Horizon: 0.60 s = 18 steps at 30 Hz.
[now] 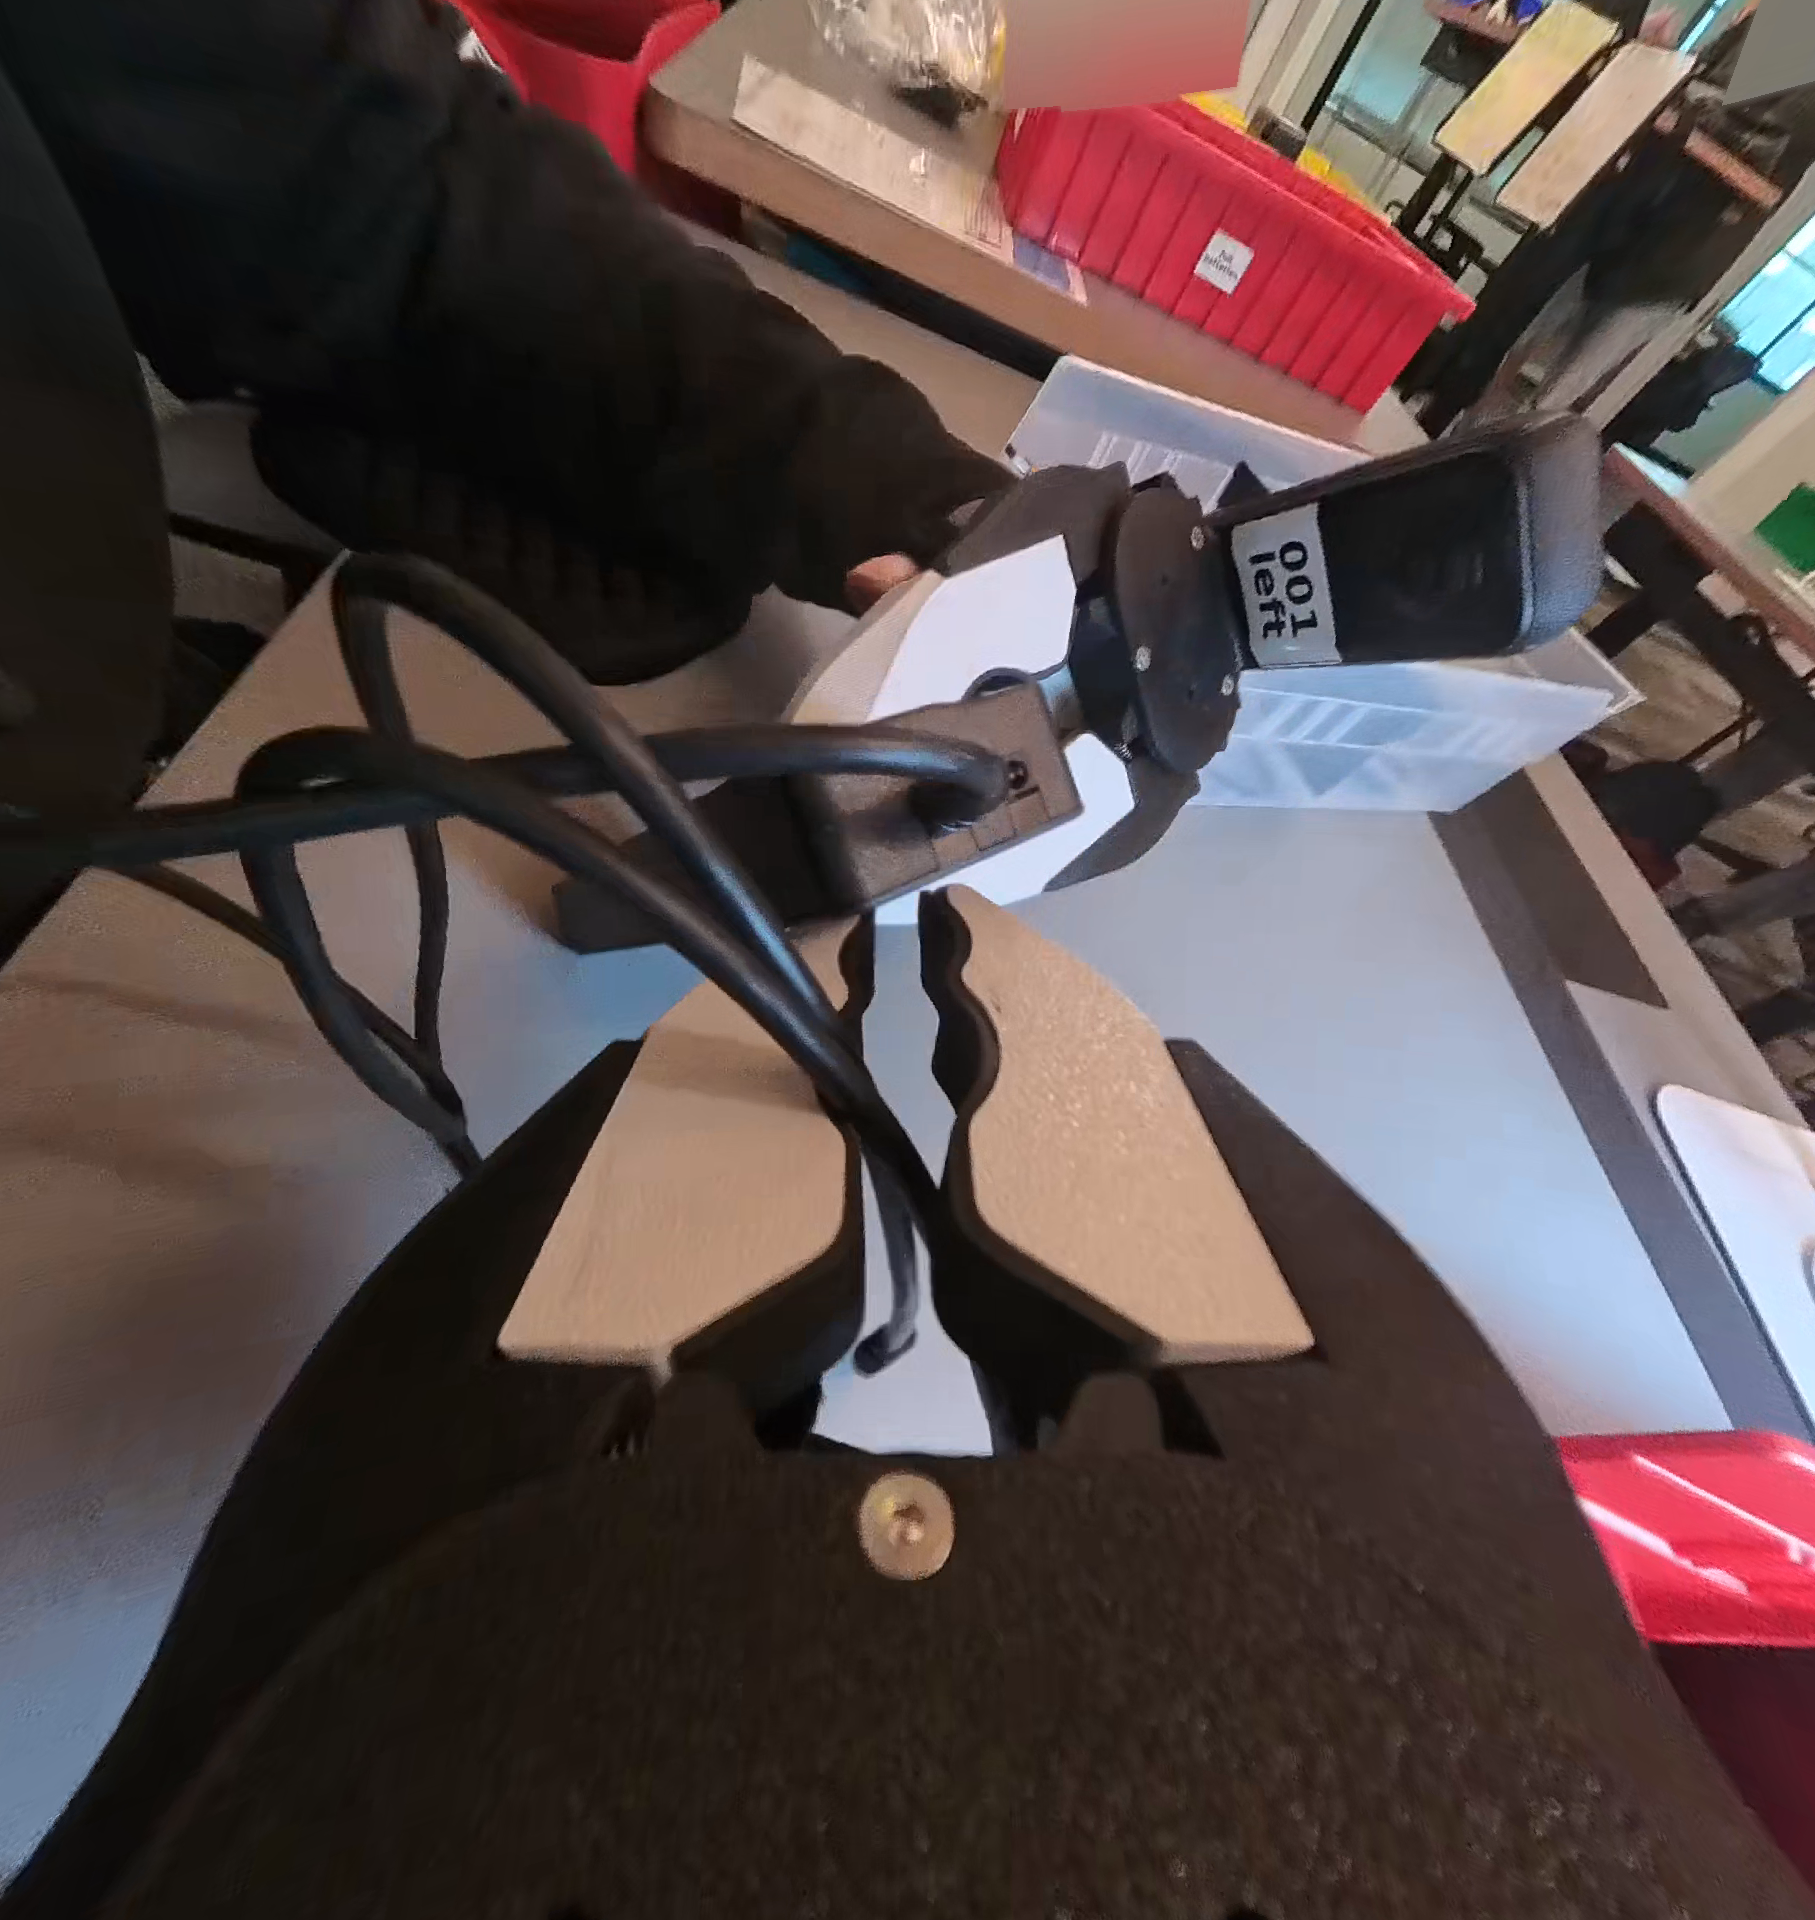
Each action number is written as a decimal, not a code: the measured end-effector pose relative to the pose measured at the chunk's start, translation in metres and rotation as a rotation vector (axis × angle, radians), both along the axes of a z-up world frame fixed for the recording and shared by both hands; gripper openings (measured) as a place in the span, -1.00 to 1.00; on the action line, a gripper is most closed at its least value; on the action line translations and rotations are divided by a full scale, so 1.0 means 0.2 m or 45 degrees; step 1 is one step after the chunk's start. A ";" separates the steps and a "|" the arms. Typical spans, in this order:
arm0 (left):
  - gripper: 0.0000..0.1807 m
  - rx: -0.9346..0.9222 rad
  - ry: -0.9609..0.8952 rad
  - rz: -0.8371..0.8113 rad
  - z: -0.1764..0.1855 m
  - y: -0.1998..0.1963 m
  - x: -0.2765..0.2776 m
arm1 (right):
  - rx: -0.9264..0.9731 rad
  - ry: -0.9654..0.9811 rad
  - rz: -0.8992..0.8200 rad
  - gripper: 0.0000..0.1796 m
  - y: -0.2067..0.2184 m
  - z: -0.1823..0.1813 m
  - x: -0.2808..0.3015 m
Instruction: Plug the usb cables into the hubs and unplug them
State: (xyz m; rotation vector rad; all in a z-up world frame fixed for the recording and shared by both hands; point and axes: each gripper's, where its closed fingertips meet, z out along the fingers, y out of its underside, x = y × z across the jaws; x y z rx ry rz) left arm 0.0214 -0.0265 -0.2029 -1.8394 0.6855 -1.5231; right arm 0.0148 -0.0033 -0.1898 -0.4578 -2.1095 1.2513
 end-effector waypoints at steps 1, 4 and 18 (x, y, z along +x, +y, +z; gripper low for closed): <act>-0.71 -0.004 0.015 0.015 -0.01 0.01 0.00 | -0.014 -0.016 0.006 -0.88 0.00 0.00 0.00; -0.63 0.054 0.124 0.110 -0.03 0.05 -0.01 | -0.030 -0.101 -0.009 -0.62 0.03 -0.04 0.00; -0.60 0.212 0.340 0.329 -0.01 0.13 -0.05 | -0.107 -0.297 0.105 -0.59 -0.04 -0.14 0.05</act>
